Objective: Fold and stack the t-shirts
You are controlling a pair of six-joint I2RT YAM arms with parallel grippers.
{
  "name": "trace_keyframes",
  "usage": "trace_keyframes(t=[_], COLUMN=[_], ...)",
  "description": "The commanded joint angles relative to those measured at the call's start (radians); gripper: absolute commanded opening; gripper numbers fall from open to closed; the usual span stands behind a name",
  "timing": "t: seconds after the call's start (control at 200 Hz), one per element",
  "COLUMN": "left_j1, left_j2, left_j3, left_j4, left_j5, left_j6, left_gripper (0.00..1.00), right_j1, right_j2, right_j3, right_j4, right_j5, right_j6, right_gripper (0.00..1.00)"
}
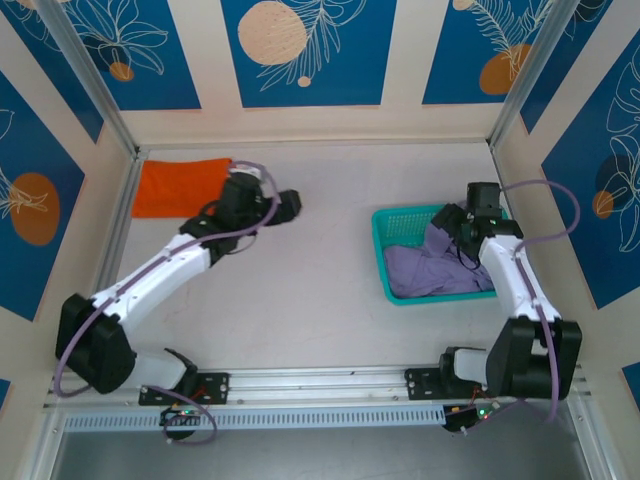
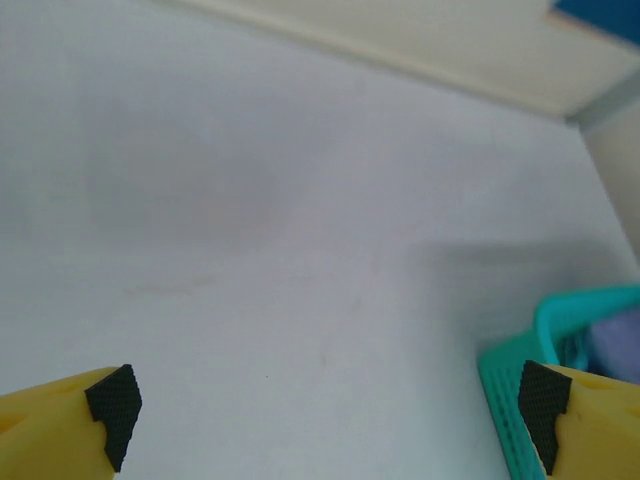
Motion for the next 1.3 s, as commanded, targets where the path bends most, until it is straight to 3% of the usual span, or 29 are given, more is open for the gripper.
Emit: trace_keyframes(t=[0.0,0.06,0.155,0.205,0.3,0.425,0.605,0.76,0.93,1.105,1.215,1.295], left_j1=[-0.111,-0.155,-0.192,-0.194,-0.194,-0.194,-0.199,-0.199,-0.199,-0.198,-0.196,-0.198], left_j2=[0.051,0.077,0.108,0.111,0.113,0.104,0.063,0.025,-0.049,-0.191,-0.305,-0.365], left_j3=[0.038,0.027,-0.006,-0.038,-0.071,-0.073,-0.069,-0.041,0.017,0.052,0.045,0.039], left_j4=[-0.091,-0.094,-0.096,-0.074,-0.038,-0.028,-0.022,-0.068,-0.115,-0.133,-0.158,-0.206], left_j5=[-0.072,-0.072,-0.086,-0.092,-0.072,-0.030,-0.009,-0.069,-0.108,-0.182,-0.280,-0.356], left_j6=[0.048,0.080,0.113,0.113,0.101,0.089,0.058,-0.007,-0.049,-0.055,-0.064,-0.069], left_gripper=[0.98,0.99,0.99,0.99,0.99,1.00,1.00,1.00,1.00,1.00,1.00,1.00], right_j1=[0.005,0.012,0.026,0.030,0.032,0.061,0.150,0.309,0.501,0.670,0.696,0.705], right_j2=[0.081,0.131,0.179,0.203,0.237,0.155,0.004,-0.033,0.055,0.223,0.294,0.319], right_j3=[0.046,0.067,0.078,0.083,0.098,0.116,0.293,0.624,1.058,1.506,1.570,1.488], right_j4=[-0.134,-0.148,-0.135,-0.126,-0.115,-0.106,-0.193,-0.310,-0.387,-0.429,-0.414,-0.409], right_j5=[-0.039,-0.043,-0.055,-0.076,-0.139,-0.161,-0.153,-0.043,-0.001,-0.061,-0.146,-0.166], right_j6=[-0.042,-0.051,-0.062,-0.064,-0.075,-0.077,-0.101,-0.135,-0.203,-0.265,-0.244,-0.226], right_gripper=[0.87,0.86,0.72,0.58,0.19,0.00,0.00,0.00,0.00,0.00,0.00,0.00])
